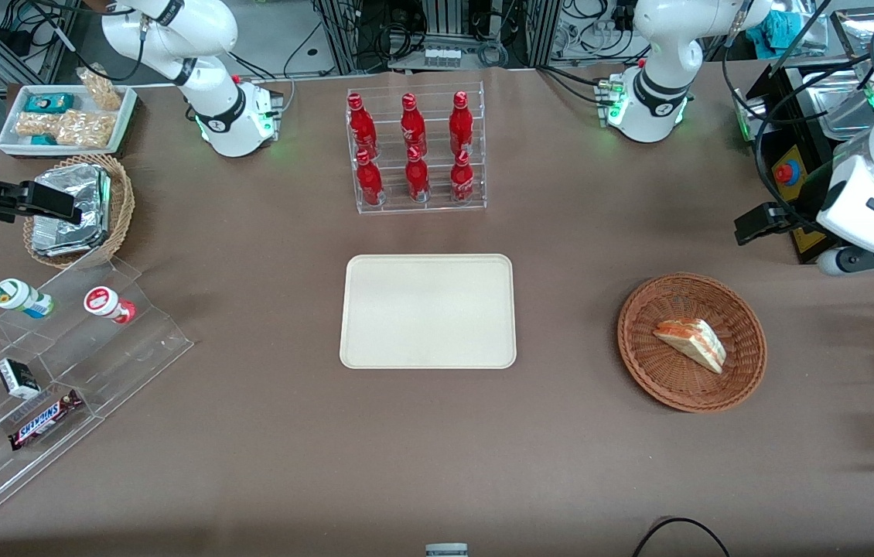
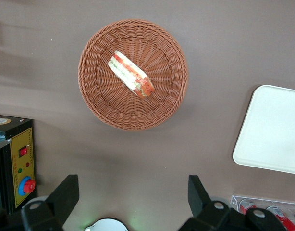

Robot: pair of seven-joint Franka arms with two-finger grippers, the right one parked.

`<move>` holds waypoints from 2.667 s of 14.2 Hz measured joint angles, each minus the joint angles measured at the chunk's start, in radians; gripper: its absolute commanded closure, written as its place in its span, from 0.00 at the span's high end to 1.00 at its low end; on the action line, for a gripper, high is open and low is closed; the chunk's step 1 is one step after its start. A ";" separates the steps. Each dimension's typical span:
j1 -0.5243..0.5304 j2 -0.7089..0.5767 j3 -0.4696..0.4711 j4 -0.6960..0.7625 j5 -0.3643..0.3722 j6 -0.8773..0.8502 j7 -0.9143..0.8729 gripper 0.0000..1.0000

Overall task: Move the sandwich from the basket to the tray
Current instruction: 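Move the left gripper toward the wicker basket holding the sandwich, then lower the open left gripper over the sandwich and close on it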

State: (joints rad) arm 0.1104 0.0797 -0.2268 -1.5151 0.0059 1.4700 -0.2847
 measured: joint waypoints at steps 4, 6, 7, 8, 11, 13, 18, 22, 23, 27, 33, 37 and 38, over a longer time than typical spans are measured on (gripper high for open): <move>0.000 -0.002 0.000 0.006 0.000 0.000 0.001 1.00; 0.000 0.006 0.007 0.001 0.002 -0.001 -0.002 1.00; 0.000 0.020 0.022 -0.004 0.002 -0.002 -0.002 1.00; 0.001 0.045 0.044 -0.010 0.002 -0.002 -0.002 1.00; 0.021 0.146 0.094 -0.060 0.003 0.079 -0.001 1.00; 0.054 0.192 0.101 -0.155 0.002 0.264 -0.001 1.00; 0.071 0.216 0.101 -0.430 -0.005 0.698 -0.160 1.00; 0.067 0.245 0.097 -0.464 -0.007 0.774 -0.341 1.00; 0.066 0.253 0.096 -0.464 -0.007 0.783 -0.359 1.00; 0.058 0.281 0.090 -0.457 -0.008 0.815 -0.442 1.00; 0.010 0.338 0.085 -0.456 -0.009 0.873 -0.534 1.00; 0.010 0.372 0.088 -0.456 -0.009 0.873 -0.540 0.75; 0.010 0.378 0.089 -0.456 -0.009 0.874 -0.553 0.51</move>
State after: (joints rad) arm 0.1208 0.4575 -0.1373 -1.9710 -0.0035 2.3438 -0.8373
